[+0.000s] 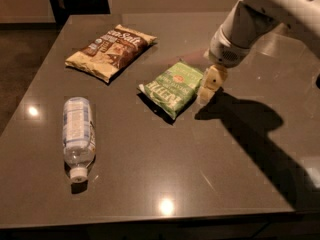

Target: Pick green jalapeno chip bag

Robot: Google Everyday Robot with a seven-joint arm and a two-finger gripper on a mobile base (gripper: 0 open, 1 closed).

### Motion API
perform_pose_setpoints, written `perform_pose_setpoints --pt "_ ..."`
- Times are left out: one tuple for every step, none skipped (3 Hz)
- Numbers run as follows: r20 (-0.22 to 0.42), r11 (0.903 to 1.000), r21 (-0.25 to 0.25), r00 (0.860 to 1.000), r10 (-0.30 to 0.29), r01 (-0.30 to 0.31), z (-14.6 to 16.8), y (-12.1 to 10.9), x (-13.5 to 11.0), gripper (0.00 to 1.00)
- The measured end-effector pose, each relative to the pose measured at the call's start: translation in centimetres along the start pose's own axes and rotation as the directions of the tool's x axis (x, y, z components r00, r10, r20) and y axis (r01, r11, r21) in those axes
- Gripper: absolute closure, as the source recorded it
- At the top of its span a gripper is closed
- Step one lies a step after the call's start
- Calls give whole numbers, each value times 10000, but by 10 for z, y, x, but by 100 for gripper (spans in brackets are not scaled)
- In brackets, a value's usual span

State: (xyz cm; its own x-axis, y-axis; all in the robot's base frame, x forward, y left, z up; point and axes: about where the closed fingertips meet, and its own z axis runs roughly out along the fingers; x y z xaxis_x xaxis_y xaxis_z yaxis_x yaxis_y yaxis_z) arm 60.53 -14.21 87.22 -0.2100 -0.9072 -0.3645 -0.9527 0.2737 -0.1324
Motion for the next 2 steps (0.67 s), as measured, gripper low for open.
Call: perform_pose_setpoints --pt "-11 10000 -37 10000 -32 32 17 -6 -12 0" --pt "-95 9998 -199 9999 -30 28 30 -10 -17 18"
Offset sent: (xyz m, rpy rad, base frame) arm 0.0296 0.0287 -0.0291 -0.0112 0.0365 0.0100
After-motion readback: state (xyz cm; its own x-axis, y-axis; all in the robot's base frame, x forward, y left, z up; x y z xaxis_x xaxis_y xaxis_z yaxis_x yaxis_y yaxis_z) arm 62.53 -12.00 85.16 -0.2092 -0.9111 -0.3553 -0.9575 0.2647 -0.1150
